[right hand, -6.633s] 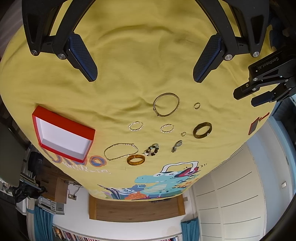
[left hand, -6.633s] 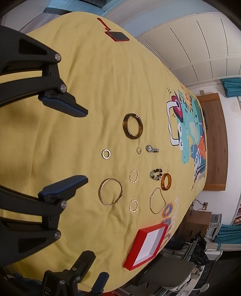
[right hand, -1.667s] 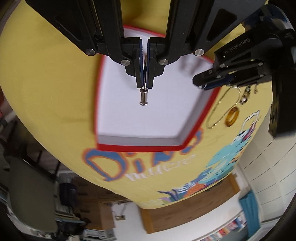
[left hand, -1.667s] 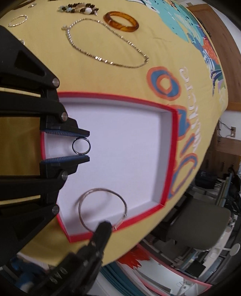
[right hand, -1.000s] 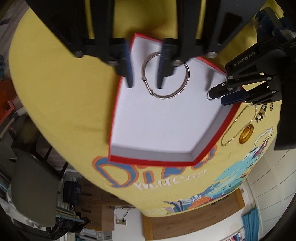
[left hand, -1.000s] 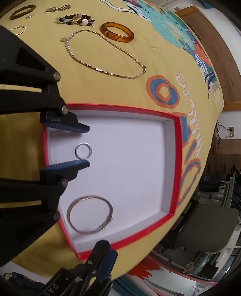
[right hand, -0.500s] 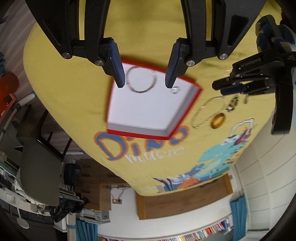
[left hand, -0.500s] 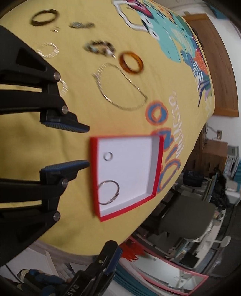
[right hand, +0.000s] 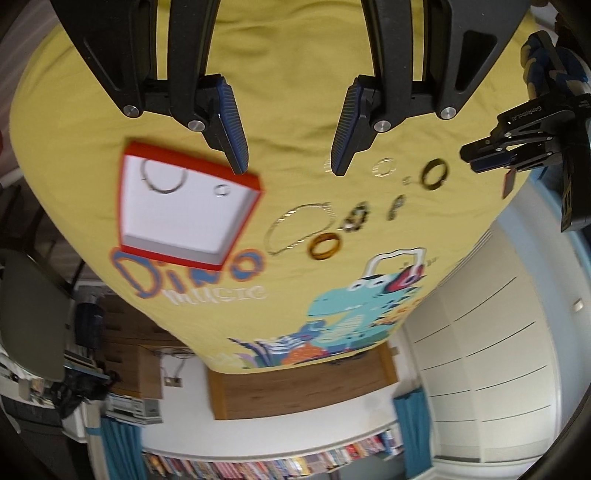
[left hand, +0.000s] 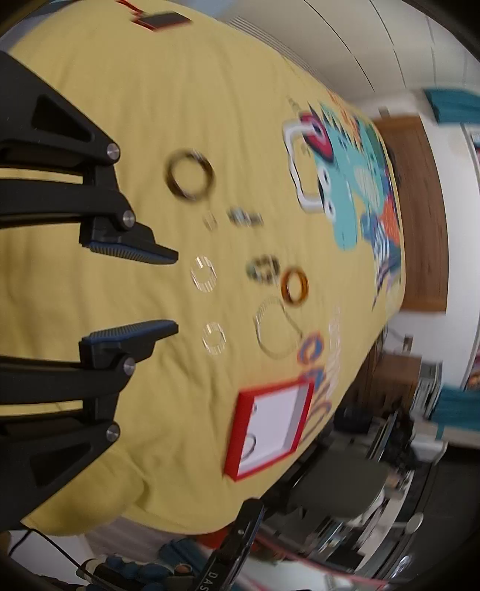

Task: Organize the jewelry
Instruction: 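Lift both open tools away from the box back over the jewelry, then grasp the twisted silver hoop with the right tool while the left tool grasps the tortoiseshell bangle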

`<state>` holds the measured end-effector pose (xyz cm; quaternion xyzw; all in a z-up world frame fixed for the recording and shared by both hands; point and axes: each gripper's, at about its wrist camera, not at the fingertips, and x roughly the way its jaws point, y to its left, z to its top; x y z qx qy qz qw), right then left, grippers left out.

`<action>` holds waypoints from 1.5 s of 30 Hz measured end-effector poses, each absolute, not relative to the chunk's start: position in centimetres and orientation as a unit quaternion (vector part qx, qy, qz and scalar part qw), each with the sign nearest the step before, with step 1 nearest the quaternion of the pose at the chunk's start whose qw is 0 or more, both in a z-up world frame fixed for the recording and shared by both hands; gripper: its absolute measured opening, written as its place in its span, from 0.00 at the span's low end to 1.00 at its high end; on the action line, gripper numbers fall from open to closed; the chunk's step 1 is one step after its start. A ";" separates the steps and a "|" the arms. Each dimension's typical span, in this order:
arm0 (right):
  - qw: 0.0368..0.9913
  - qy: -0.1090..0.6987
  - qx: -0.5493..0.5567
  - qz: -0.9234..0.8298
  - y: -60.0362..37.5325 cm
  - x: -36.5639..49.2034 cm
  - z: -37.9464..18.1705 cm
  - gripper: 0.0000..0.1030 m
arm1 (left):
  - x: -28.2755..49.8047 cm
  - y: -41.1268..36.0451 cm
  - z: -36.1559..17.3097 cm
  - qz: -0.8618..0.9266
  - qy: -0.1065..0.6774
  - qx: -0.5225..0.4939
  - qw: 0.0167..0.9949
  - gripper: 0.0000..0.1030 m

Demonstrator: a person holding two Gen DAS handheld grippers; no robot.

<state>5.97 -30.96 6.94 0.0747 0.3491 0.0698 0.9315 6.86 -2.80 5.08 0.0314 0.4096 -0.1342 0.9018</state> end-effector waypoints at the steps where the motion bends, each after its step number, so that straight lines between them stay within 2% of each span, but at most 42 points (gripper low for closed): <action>1: 0.932 0.349 0.071 0.075 -30.2 5.6 7.0 0.45 | 6.5 -1.8 5.0 -0.128 0.410 0.027 0.903 0.30; 4: 0.930 0.350 0.061 0.090 -28.0 4.8 7.2 0.45 | 4.8 1.1 5.1 -0.104 0.402 0.009 0.910 0.35; 9: 0.929 0.352 0.048 0.105 -25.4 3.9 7.3 0.50 | 2.8 4.1 4.9 -0.073 0.384 -0.007 0.921 0.35; 18: 0.922 0.368 0.038 0.117 -23.4 4.9 6.0 0.50 | 3.2 6.4 2.6 -0.048 0.407 -0.024 0.912 0.35; 22: 0.916 0.382 0.040 0.118 -23.2 6.4 4.7 0.50 | 4.5 7.0 1.5 -0.038 0.417 -0.028 0.907 0.41; 41: 0.881 0.455 0.032 0.122 -22.1 14.5 -3.0 0.50 | 15.2 10.7 -4.4 0.000 0.470 -0.090 0.878 0.41; 45: 0.877 0.464 0.028 0.123 -21.6 16.5 -4.5 0.54 | 18.4 10.9 -5.7 0.008 0.479 -0.092 0.873 0.41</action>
